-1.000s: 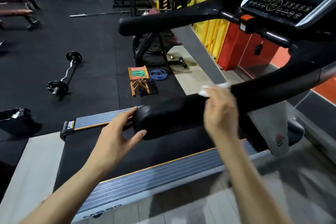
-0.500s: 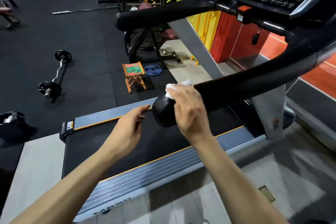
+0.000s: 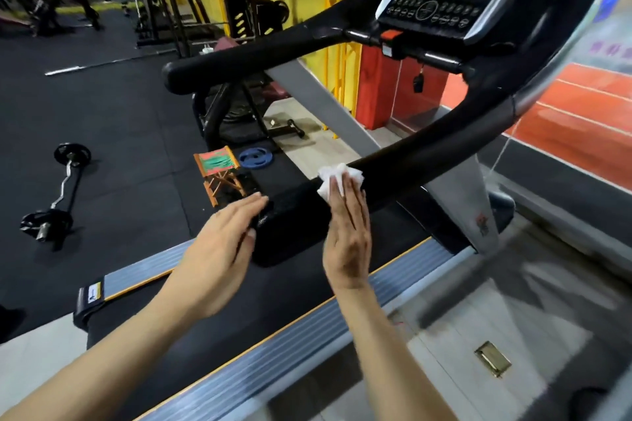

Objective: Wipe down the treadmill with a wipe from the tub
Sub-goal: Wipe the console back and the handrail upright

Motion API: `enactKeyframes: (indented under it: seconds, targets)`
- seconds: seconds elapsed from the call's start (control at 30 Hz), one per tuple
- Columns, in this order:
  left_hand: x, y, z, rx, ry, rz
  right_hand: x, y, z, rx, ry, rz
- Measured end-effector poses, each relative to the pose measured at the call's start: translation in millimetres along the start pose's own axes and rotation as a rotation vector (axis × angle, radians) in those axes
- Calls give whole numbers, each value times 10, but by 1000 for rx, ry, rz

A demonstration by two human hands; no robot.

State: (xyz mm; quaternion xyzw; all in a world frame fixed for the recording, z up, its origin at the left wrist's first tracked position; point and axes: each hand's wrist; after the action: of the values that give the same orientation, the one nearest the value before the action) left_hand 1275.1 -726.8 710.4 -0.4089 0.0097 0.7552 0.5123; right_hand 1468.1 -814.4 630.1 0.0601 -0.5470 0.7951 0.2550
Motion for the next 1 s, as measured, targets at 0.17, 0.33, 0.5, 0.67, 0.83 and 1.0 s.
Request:
enactKeyframes:
  seconds: [0.17, 0.33, 0.5, 0.67, 0.83, 1.0]
  targets:
    - [-67, -233, -201, 86, -95, -59, 615, 461, -138, 3, -113, -113]
    - [-211, -380, -303, 133, -233, -116, -75, 318, -216, -110, -133, -233]
    - [-433, -743, -706, 202, -336, -190, -444, -96, -194, -235, -434, -634]
    - [-593, -1250, -1129, 210, -320, -195, 59, 375, -173, 0, -533, -456]
    - [-794, -1665, -1506, 213, -341, -213, -1047, -591, -167, -179, -271, -565]
    - [-971, -2063, -1856, 216, -307, -205, -1899, -1101, -120, -324, -316, -631]
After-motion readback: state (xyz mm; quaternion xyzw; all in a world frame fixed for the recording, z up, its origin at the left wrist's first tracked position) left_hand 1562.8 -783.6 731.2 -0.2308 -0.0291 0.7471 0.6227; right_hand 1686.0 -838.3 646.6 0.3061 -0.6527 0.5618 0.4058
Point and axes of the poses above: each hand's wrist, its own y-axis away from the middle knuckle, its own z-axis out of the back of the hand, x = y × z, and after that the axes turned 15 degrees about y, right-handed
